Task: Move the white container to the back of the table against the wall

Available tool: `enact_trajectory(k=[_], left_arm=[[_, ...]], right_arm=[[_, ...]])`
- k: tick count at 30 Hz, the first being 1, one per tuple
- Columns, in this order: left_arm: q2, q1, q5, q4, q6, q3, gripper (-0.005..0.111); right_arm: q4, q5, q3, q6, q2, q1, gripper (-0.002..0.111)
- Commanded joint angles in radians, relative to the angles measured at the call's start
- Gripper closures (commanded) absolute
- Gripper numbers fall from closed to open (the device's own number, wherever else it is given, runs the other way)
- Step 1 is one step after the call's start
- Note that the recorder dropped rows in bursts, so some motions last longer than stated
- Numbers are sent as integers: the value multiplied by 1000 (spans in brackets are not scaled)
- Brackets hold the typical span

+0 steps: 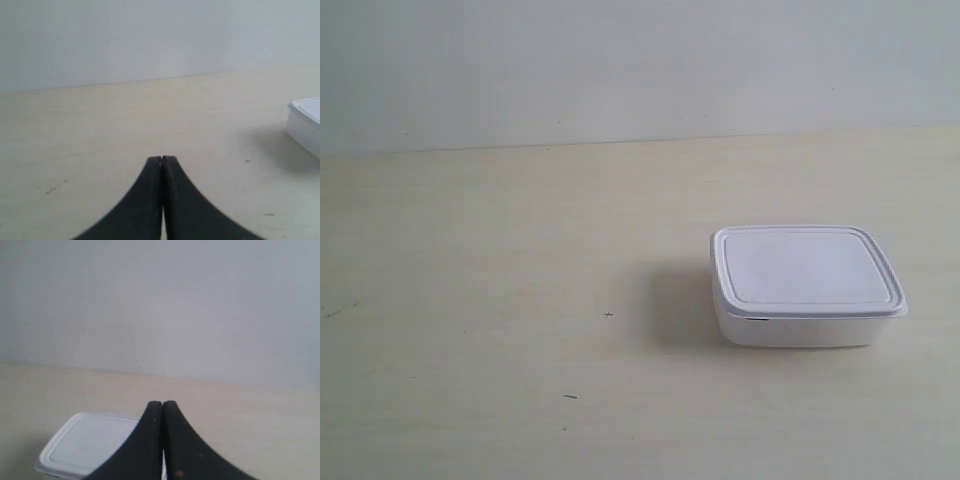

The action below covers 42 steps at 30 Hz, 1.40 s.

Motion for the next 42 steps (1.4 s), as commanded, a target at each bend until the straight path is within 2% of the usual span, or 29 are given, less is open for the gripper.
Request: enact_trajectory(k=[1,5,11,16,21,25,29,31,33,35,37,39,41,42], left_arm=[[-7,1,-27,-81,-8,4,107],[-7,1,-48,-237,-8,4,107],[-7,1,-73,-347,-8,4,107],[-7,1,-81,-543,-8,4,107],[-7,1,-134,-535,11,4,107],[-7,1,-90,-535,79,-2,107],[-5,1,-83,-560,102,-66,107],[39,1,-63,-560,133,-132,107],[140,1,18,-562,173,-240,107],[317,1,159,-637,311,-405,107],[482,1,280,-741,487,-547,107],[598,1,342,-850,639,-622,107],[687,-26,367,-883,694,-640,107],[710,-41,377,-886,705,-641,107]], right_arm=[[104,-48,5,4,-5,-7,108],[134,-61,5,21,-5,-7,108],[157,-61,5,192,-5,-7,108],[167,-55,5,209,-5,-7,108],[198,-41,5,227,-5,-7,108],[198,-33,5,235,-5,-7,108],[204,-91,-26,277,89,-7,108],[206,-65,-108,277,180,-7,108],[209,-13,-229,277,309,-7,108],[226,152,-420,253,471,-7,108],[317,347,-597,138,598,-7,108],[418,572,-759,-1,711,-7,108],[449,735,-878,-24,809,-7,108],[449,757,-898,-27,831,-7,108]])
